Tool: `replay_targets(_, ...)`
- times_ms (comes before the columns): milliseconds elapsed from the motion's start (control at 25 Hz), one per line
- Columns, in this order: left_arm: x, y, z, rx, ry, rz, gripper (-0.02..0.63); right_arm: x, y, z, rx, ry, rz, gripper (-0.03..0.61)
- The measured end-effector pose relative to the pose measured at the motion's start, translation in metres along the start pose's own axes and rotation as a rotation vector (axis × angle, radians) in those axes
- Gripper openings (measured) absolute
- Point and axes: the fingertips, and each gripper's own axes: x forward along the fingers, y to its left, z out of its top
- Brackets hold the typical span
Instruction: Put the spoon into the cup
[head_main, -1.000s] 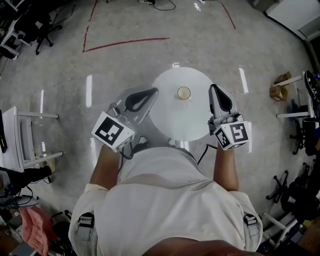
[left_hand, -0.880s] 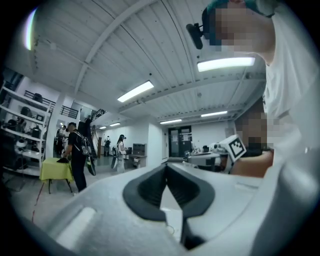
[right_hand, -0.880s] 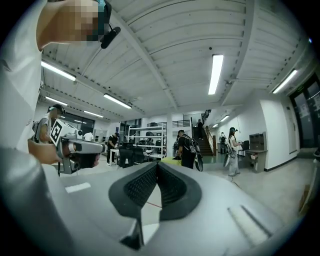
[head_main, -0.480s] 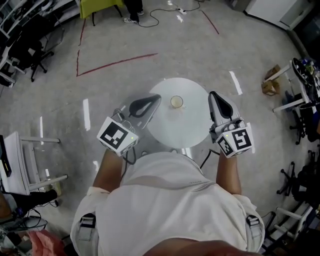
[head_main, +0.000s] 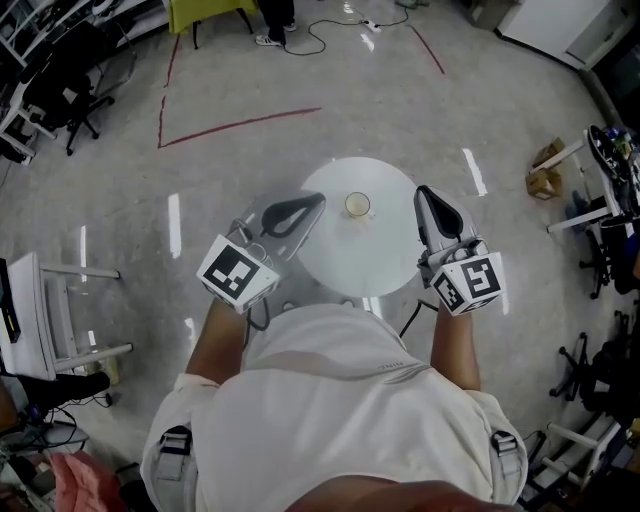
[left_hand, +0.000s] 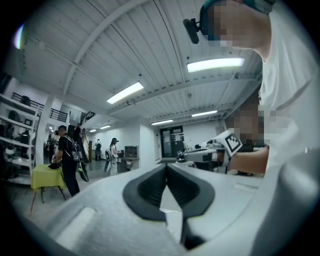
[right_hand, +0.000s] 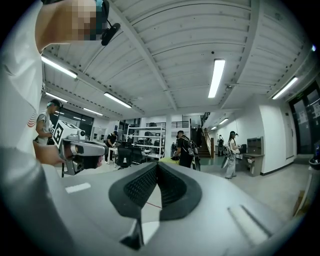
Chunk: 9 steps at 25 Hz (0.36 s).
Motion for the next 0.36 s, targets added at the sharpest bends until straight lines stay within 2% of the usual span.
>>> replay_targets(360, -0.0031, 0.0002, -0.0008, -0.009, 0.001, 0.016, 0.003, 0.0031, 0.0039, -0.0058, 0.000, 0.015, 0.022, 0.005)
